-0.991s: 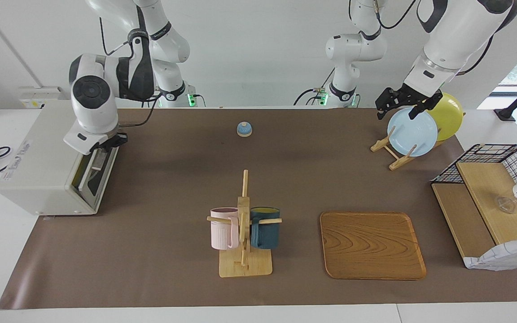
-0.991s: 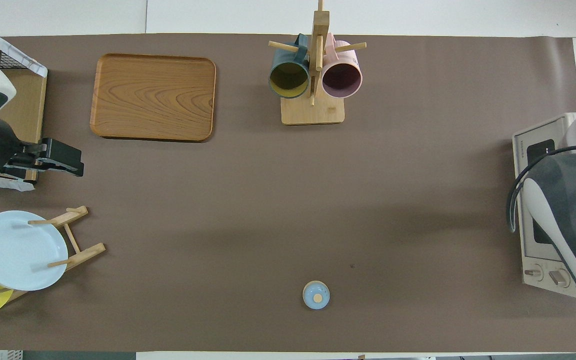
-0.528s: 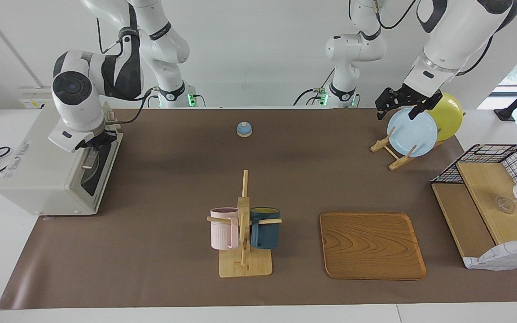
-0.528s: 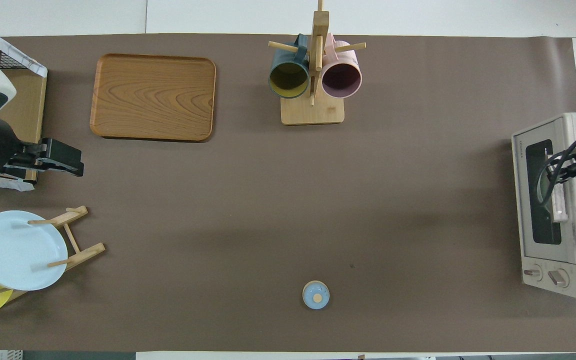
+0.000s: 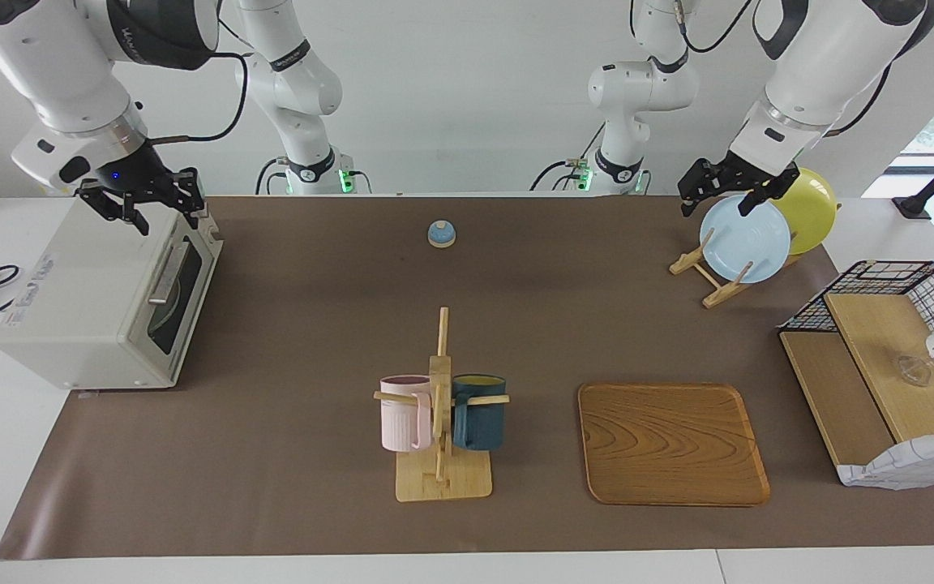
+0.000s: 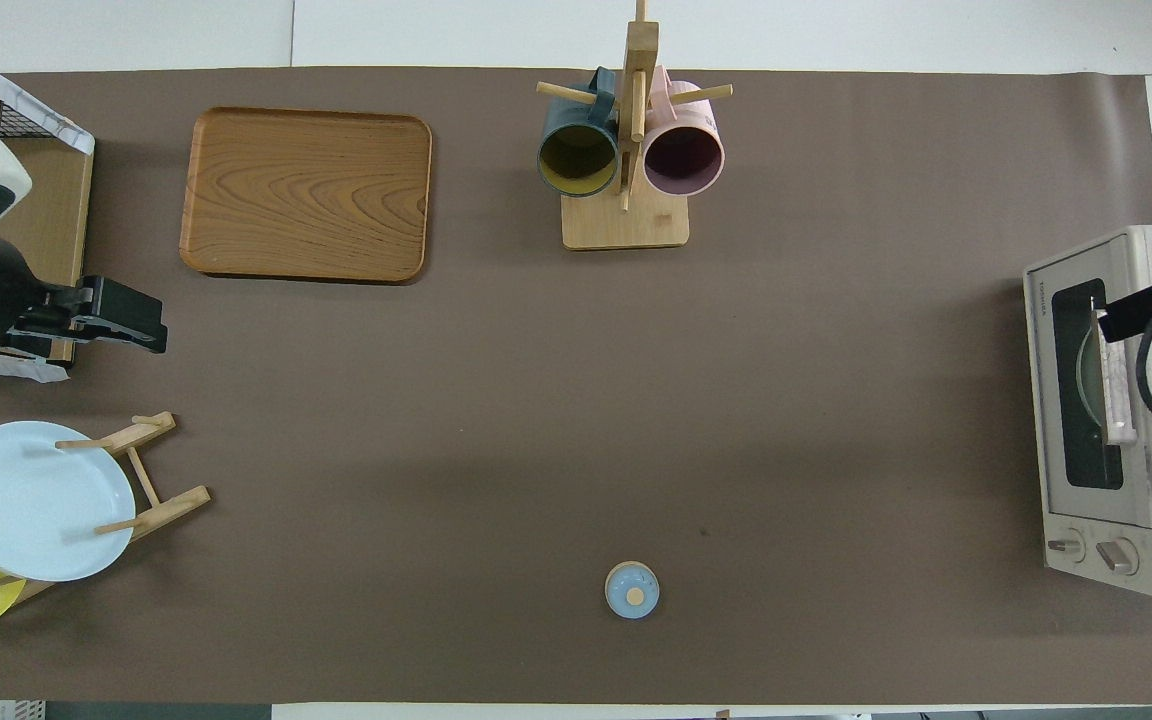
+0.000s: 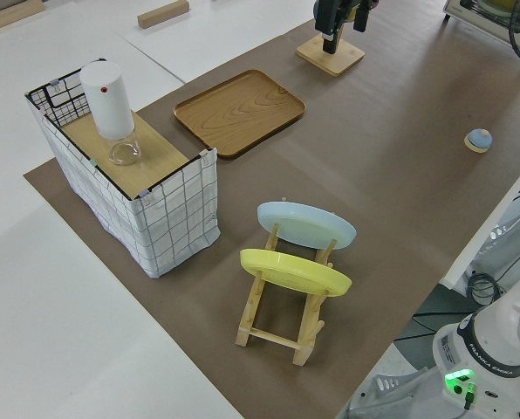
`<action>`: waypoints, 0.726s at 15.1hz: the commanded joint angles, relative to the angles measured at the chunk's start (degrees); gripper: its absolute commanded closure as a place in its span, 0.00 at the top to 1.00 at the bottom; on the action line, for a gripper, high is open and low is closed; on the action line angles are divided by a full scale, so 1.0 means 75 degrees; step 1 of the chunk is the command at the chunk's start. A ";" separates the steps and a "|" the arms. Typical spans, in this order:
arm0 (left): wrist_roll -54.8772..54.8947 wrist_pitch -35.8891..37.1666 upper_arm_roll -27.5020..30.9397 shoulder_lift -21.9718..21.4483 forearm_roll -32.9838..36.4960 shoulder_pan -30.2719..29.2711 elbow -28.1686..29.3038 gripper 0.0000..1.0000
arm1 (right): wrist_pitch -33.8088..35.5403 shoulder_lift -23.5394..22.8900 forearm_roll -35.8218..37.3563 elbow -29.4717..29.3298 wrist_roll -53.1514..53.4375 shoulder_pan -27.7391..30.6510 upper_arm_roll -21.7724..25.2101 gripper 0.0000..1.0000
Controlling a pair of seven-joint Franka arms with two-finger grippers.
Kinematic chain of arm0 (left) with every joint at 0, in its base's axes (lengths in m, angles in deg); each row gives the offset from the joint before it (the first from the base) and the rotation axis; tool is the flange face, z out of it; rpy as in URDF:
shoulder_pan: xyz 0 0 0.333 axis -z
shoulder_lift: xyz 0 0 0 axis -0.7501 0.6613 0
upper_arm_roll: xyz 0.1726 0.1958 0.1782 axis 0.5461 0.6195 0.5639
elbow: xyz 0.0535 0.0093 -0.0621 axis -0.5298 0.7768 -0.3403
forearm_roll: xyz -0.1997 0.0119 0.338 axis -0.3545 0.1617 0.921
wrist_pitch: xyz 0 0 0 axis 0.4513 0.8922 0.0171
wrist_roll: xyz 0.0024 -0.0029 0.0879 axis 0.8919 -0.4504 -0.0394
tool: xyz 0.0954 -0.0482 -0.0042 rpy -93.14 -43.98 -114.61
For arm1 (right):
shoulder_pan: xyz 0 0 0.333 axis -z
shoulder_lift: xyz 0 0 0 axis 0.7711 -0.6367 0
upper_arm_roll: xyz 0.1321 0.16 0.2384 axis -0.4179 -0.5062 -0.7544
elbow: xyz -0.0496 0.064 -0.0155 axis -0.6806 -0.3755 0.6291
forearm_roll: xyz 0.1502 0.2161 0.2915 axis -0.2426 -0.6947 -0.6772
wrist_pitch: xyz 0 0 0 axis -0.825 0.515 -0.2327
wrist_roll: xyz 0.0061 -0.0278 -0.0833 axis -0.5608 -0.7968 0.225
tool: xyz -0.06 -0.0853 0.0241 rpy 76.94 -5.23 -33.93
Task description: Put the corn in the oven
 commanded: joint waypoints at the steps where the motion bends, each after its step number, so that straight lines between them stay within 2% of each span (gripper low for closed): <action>1: 0.0040 0.0090 0.0024 -0.0119 0.0124 0.0013 0.0079 1.00 | 0.0065 -0.0063 -0.0192 -0.0104 -0.0088 0.0057 -0.0037 1.00; 9: 0.0040 0.0079 0.0024 -0.0131 0.0124 0.0013 0.0079 1.00 | 0.0065 -0.0063 -0.0204 -0.0116 0.0334 0.0057 -0.0400 1.00; 10: 0.0040 0.0079 0.0024 -0.0120 0.0124 0.0013 0.0079 1.00 | 0.0158 -0.0028 -0.0204 -0.0151 0.0345 -0.0129 -0.0365 1.00; 11: 0.0028 0.0079 0.0024 -0.0119 0.0124 0.0013 0.0079 1.00 | 0.0391 -0.0040 -0.0146 -0.0244 0.0404 -0.1082 0.0203 1.00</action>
